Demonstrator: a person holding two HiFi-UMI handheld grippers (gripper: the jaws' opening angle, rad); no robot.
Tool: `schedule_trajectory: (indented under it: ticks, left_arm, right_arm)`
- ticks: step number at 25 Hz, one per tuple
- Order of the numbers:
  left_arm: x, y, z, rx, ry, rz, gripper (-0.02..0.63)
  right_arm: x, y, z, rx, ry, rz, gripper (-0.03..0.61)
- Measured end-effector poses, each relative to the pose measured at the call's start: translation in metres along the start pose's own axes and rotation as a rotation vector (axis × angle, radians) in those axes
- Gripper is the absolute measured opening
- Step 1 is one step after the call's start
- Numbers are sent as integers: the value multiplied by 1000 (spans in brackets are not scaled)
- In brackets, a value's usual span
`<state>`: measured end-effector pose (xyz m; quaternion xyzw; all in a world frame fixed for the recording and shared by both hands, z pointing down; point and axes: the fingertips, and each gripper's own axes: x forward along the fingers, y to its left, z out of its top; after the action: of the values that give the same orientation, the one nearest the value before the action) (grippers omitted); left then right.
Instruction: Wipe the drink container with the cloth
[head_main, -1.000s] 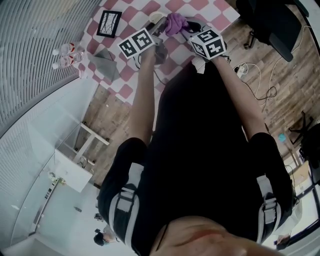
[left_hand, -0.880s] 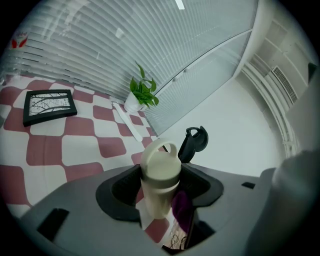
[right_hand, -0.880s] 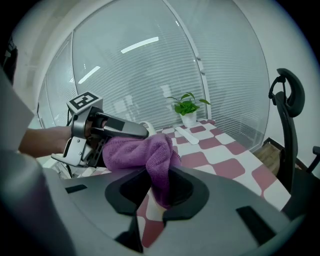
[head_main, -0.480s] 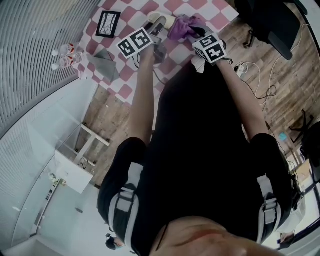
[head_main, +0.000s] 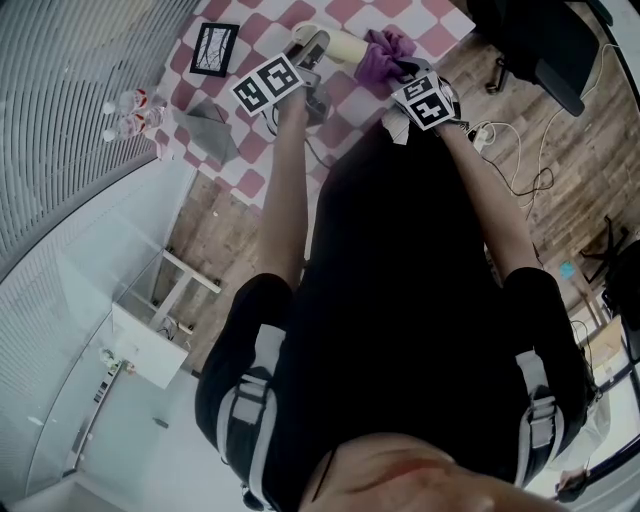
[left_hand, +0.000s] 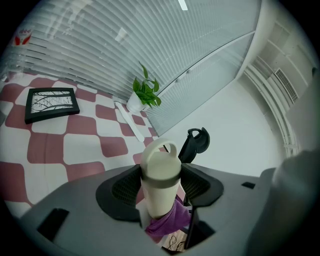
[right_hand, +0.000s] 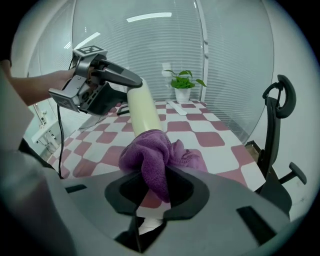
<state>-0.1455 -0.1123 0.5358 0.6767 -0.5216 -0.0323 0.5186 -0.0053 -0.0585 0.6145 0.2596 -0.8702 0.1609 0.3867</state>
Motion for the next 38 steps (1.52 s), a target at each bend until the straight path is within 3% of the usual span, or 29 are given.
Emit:
schedule_trajectory:
  ticks: [9, 17, 24, 33, 38]
  left_arm:
    - [0, 1, 0, -9, 0, 0, 270]
    - [-2, 3, -2, 1, 8, -20, 270]
    - [-6, -8, -9, 112, 5, -87, 270]
    - [-14, -11, -14, 205, 35, -155, 270]
    - [-18, -16, -22, 301, 33, -207, 270]
  right_arm:
    - [2, -13, -21, 8, 92, -67, 103]
    - [3, -8, 7, 51, -14, -38, 103]
    - [-2, -7, 37, 96, -83, 17, 103]
    - [-5, 1, 77, 69, -133, 69, 103]
    - [-11, 7, 99, 50, -173, 97, 103]
